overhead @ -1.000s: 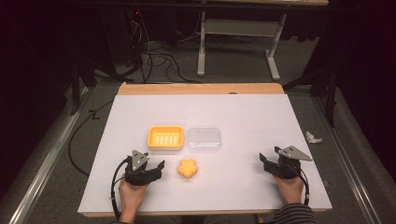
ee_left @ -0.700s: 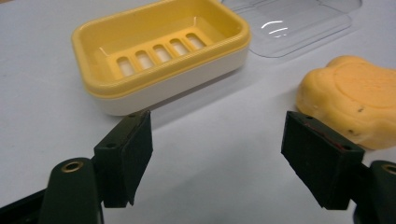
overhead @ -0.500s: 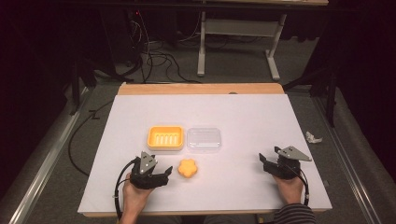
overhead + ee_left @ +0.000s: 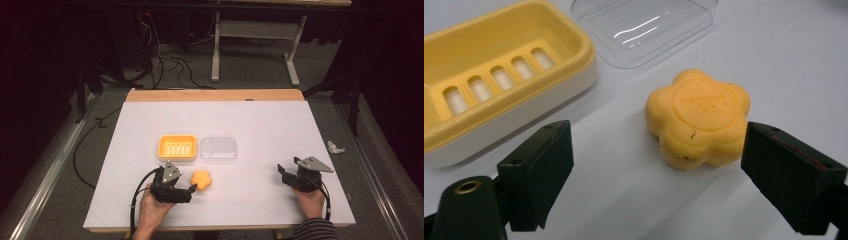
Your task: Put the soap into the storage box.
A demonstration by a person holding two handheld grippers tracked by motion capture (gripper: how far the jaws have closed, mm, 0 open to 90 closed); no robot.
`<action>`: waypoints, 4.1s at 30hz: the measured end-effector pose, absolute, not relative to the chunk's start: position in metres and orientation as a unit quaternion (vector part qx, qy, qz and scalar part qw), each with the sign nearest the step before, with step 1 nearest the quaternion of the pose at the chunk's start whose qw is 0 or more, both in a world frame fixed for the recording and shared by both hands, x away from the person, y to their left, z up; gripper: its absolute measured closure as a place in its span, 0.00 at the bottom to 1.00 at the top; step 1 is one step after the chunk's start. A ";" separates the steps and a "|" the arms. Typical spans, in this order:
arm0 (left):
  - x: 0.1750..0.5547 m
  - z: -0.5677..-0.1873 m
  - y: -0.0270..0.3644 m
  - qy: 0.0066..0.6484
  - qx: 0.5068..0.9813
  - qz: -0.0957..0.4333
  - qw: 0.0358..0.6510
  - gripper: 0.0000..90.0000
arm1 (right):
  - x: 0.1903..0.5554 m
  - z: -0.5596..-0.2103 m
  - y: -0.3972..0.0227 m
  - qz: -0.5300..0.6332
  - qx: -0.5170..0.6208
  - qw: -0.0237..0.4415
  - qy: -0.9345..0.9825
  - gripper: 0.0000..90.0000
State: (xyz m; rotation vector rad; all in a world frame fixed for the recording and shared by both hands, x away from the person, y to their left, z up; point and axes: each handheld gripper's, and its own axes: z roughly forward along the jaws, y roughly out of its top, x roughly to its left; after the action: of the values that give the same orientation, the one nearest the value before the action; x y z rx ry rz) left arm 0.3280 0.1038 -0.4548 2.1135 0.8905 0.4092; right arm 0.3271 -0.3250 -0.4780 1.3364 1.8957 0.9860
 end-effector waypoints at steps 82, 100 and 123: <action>0.347 -0.434 0.089 0.329 0.850 0.168 0.374 0.30 | 0.329 -0.478 -0.324 0.361 0.505 0.306 0.722 0.36; 0.359 -0.425 0.105 0.354 0.835 0.174 0.384 0.30 | 0.328 -0.478 -0.324 0.361 0.504 0.309 0.721 0.36; 0.380 -0.408 0.131 0.387 0.819 0.194 0.377 0.30 | 0.327 -0.478 -0.324 0.365 0.501 0.314 0.719 0.35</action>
State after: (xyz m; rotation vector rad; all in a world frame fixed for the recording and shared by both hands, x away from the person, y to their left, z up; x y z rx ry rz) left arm 0.3798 0.1310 -0.4079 2.0942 0.9909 0.4972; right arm 0.3271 -0.3237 -0.4781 1.3192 1.8962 0.9615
